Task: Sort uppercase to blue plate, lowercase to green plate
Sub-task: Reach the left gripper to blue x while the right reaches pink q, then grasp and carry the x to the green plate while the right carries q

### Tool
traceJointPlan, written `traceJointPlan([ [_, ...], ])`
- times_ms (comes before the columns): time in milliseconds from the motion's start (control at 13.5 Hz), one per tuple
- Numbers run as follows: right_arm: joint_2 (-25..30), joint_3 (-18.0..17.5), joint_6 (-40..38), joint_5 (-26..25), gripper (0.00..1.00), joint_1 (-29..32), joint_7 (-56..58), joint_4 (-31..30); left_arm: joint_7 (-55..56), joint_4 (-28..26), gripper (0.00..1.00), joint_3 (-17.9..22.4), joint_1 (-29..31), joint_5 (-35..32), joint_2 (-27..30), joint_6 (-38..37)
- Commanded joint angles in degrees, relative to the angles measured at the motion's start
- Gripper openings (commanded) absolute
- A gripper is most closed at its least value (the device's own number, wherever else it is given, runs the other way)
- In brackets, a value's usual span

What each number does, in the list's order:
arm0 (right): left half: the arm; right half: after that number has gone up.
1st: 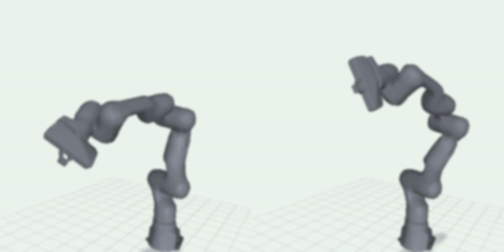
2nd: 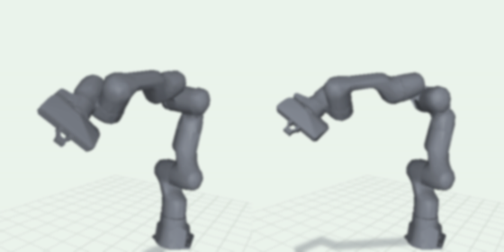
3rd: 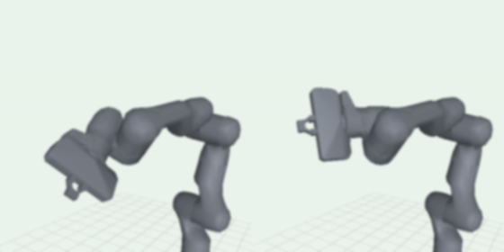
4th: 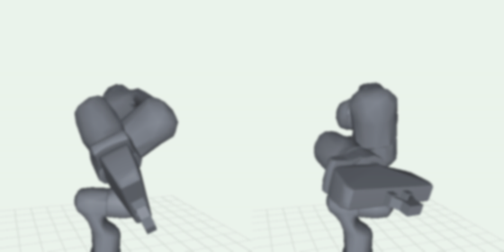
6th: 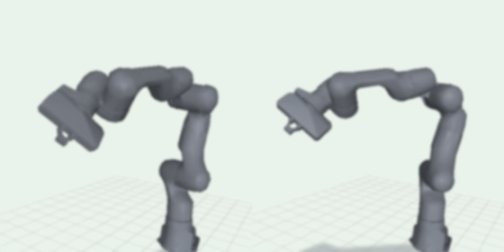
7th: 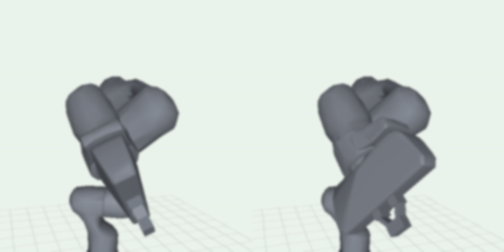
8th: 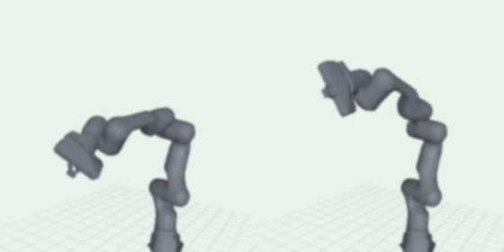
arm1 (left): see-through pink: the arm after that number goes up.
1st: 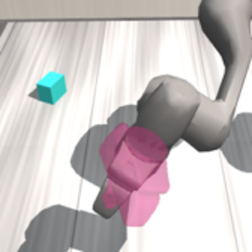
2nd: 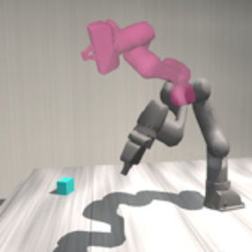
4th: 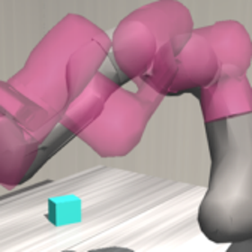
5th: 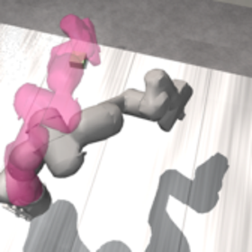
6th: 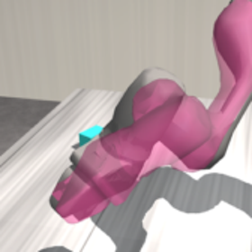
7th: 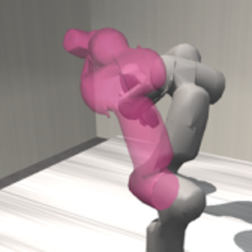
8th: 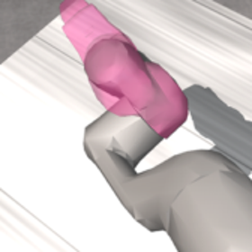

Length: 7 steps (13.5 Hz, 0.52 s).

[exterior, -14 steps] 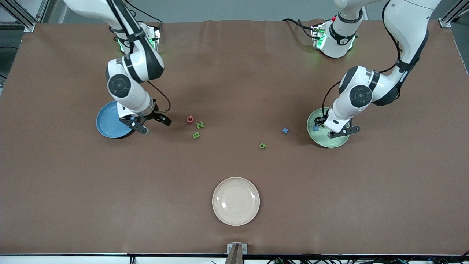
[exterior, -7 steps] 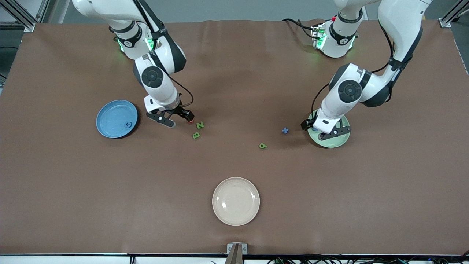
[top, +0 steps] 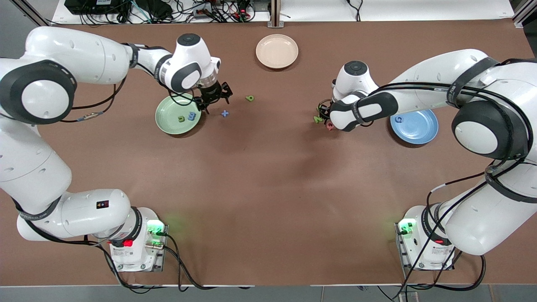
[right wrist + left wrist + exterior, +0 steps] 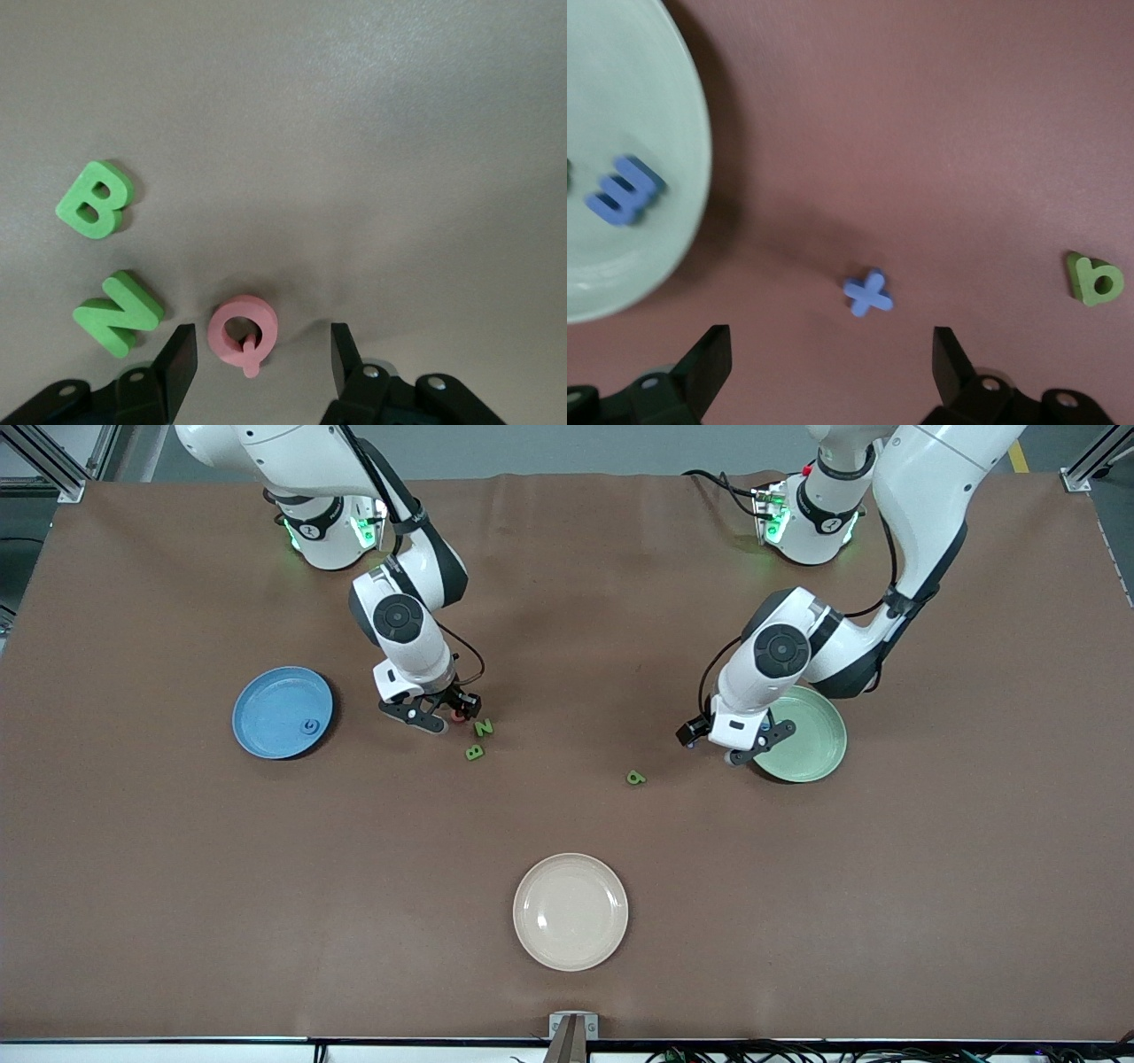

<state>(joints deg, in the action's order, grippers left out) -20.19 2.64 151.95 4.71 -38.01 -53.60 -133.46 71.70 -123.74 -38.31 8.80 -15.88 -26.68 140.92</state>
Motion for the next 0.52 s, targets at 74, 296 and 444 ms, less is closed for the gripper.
traceJointPlan([
  [74, -0.4, 0.4, 1.1, 0.5, 0.65, -1.2, -0.6, -0.2, 6.9, 2.5, 0.99, 0.3, -1.2, -0.7, -3.8, 1.8],
  [296, -1.1, 0.4, 2.2, 0.5, 0.65, -1.4, -0.6, -0.2, 9.4, 2.6, 0.95, 1.3, -1.9, -3.0, -5.0, 3.4],
  [444, -1.5, 0.4, 2.6, 0.5, 0.65, -1.5, -0.6, -0.1, 11.7, 2.8, 0.94, 1.7, -1.9, -5.5, -6.4, 4.6],
])
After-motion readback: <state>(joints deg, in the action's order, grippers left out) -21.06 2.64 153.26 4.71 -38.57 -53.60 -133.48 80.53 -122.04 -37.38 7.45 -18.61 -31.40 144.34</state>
